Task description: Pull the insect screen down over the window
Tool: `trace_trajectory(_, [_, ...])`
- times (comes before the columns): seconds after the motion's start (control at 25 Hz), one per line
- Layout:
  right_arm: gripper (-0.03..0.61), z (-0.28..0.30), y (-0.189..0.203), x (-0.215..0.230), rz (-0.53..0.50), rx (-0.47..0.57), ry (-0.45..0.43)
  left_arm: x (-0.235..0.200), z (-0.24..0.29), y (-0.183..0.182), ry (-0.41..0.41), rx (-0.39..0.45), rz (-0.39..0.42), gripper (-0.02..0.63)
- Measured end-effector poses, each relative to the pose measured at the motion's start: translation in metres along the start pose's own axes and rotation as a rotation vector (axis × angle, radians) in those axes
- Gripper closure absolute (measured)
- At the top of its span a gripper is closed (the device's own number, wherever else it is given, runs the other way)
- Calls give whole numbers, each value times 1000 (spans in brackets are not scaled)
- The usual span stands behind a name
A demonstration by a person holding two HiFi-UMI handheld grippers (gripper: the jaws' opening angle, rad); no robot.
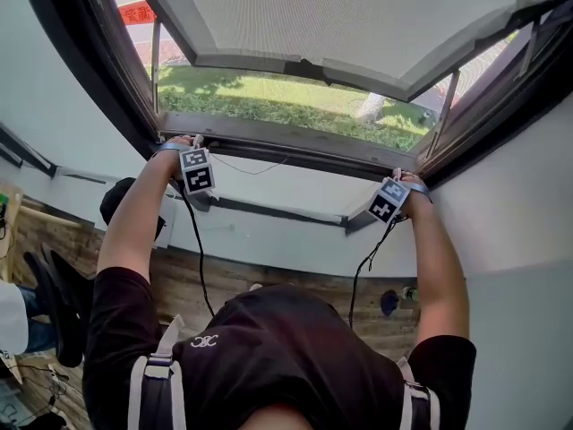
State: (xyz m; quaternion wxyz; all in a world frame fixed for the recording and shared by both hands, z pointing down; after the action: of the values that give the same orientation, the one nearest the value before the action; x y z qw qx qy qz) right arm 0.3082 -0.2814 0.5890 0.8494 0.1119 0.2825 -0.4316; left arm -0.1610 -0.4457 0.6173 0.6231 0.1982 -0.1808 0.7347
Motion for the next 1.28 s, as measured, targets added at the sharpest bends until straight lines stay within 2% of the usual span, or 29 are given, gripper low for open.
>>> trace_trajectory(0.04, [452, -1, 0, 0, -2, -1, -4, 0, 0, 0, 9, -7, 7, 413])
trace_trajectory(0.2, [451, 3, -1, 0, -7, 15, -4, 2, 5, -1, -1, -49, 44, 411])
trace_trajectory(0.24, [451, 6, -2, 0, -18, 5, 0, 0, 8, -3, -16, -51, 26, 413])
trace_trajectory(0.32, [360, 16, -5, -3, -91, -57, 50, -5, 17, -7, -31, -33, -53, 381])
trace_trajectory(0.36, [385, 22, -6, -4, -123, -87, 86, -6, 19, -8, -25, -24, -86, 360])
trace_trajectory(0.4, [400, 25, -7, -5, -126, -97, 112, -7, 20, -9, -15, -21, -101, 402])
trace_trajectory(0.48, [400, 23, -9, -6, -85, -76, 133, -10, 18, -6, -3, -22, -93, 403])
trace_trajectory(0.6, [394, 14, -5, -13, -12, -17, 150, -6, 13, -3, -34, -4, -91, 414])
trace_trajectory(0.72, [368, 17, -3, -9, 50, 46, 168, -7, 10, -3, -80, 36, -126, 416])
trace_trajectory(0.92, [362, 9, -3, -12, 79, 61, 140, -5, 7, -1, -121, 48, -207, 403])
trace_trajectory(1.04, [360, 9, -2, -11, 145, 120, 163, -8, -6, -1, -142, 72, -306, 411])
trace_trajectory(1.12, [365, 5, -1, -7, 242, 194, 188, -7, -10, -2, -133, 145, -406, 426])
trace_trajectory(1.28, [454, -24, 0, 5, 490, 384, 226, -8, -38, -11, -189, 327, -617, 507])
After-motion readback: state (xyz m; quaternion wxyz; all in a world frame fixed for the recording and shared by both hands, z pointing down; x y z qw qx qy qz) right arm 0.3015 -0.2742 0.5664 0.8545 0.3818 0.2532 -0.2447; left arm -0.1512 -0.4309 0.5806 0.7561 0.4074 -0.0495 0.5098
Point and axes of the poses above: the fingertips, and each gripper's own axes: z forward along the fingers, x to its right, y out of its underside, the point moved 8 cm from there along -z, backward along the fingers, and after that the axes turned 2 degrees about z, right-handed, at the moved point
